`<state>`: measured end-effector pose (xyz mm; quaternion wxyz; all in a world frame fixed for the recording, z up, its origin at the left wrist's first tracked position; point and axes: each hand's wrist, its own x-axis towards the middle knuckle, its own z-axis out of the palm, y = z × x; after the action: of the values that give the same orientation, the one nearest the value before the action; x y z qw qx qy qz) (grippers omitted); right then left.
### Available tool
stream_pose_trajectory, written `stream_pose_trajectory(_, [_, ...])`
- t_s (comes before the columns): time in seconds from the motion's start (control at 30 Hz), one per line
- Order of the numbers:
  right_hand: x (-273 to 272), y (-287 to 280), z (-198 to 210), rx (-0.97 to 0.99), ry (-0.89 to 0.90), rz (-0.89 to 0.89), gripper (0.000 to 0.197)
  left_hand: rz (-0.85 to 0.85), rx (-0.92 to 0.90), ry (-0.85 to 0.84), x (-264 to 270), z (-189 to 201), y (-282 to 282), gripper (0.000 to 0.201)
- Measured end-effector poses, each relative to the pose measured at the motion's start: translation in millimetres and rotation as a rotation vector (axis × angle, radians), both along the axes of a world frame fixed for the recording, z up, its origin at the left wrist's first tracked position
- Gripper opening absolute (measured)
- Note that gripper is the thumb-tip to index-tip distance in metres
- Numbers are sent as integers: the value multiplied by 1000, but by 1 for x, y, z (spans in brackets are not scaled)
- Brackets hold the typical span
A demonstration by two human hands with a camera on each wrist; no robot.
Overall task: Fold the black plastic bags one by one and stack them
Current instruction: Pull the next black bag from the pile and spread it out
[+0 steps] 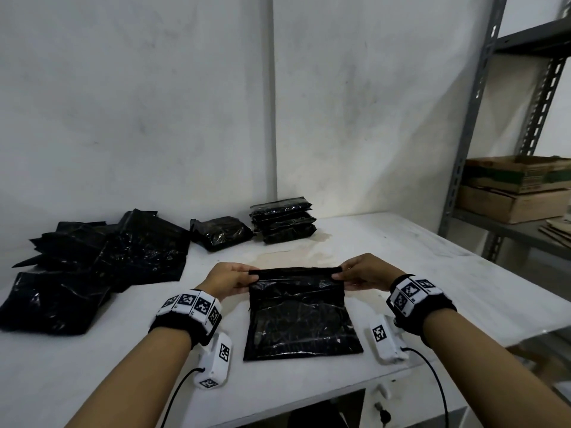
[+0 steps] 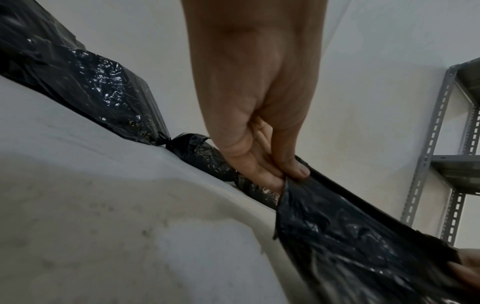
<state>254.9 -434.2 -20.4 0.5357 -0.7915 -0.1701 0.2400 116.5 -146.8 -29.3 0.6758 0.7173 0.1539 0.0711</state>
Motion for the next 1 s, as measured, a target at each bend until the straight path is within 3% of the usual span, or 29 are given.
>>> stream_pose_trajectory(0.17, [-2,2,1,14,52,-8,16,30,-30,-16,0,0,1,17])
stream_pose_trajectory(0.37, [-7,2,1,33,140,-13,27,33,-126,9,-1,-4,5,9])
stream_pose_trajectory(0.43, [-9,4,2,31,130,-35,29,49,-66,51,-2,-2,5,8])
stream_pose_trajectory(0.53, [-6,6,0,87,171,-63,11,52,53,110,-1,-1,8,9])
stream_pose_trajectory(0.67, [-4,8,-3,294,287,-118,5,31,-131,125,2,-2,6,21])
stream_pose_trajectory(0.8, [-8,11,-3,331,272,-111,6,30,-301,42,0,-3,4,11])
stream_pose_trajectory(1.0, [-9,11,-2,391,328,-114,12,48,-337,-21,-1,-3,4,5])
